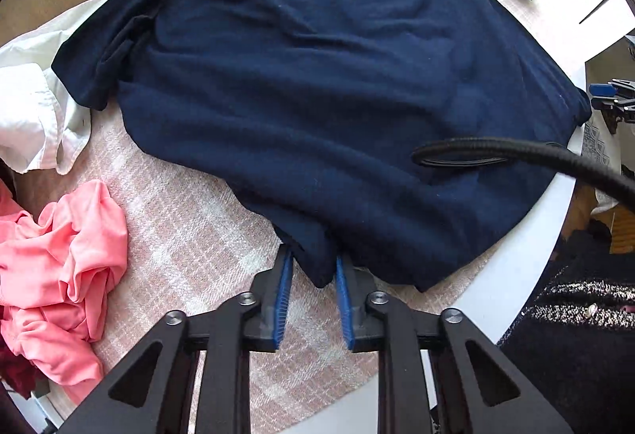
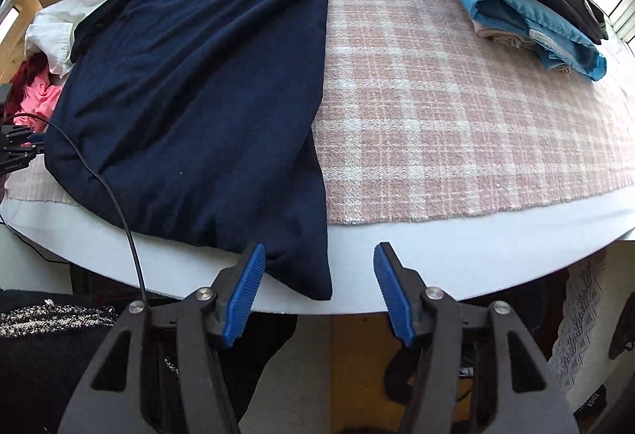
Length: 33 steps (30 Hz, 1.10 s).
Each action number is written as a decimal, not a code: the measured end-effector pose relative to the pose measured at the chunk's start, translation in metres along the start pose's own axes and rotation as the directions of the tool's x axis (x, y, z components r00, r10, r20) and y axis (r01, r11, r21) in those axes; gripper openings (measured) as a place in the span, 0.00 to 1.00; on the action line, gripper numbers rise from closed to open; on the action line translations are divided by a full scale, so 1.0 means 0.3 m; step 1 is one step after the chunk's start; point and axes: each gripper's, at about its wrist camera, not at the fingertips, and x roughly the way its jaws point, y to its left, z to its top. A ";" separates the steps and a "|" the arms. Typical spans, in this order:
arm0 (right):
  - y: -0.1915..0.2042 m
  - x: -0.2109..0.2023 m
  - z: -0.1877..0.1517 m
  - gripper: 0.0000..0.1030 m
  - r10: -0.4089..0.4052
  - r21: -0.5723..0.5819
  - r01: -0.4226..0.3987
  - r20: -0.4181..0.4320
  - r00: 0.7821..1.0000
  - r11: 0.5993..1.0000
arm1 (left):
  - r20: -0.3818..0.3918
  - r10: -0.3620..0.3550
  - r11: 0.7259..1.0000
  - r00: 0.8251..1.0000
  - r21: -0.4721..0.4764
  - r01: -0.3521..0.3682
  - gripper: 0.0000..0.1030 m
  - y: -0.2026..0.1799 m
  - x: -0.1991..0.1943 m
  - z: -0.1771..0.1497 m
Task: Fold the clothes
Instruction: 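Lift the navy shirt by its hem with both grippers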
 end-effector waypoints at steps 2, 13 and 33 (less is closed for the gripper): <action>-0.013 -0.082 -0.038 0.55 0.008 0.007 -0.009 0.042 0.999 1.000 | 0.022 0.010 1.000 1.000 0.005 -0.010 0.16 -0.001 -0.089 -0.043; 0.065 0.096 0.012 0.56 -0.069 -0.188 0.071 0.013 0.998 0.980 | 0.022 0.020 0.999 1.000 0.030 -0.021 0.34 0.020 0.032 -0.008; -0.193 -0.196 0.590 0.05 0.036 0.069 -0.056 0.254 0.966 0.996 | 0.097 0.212 0.951 0.972 -0.250 -0.183 0.10 0.425 -0.209 0.344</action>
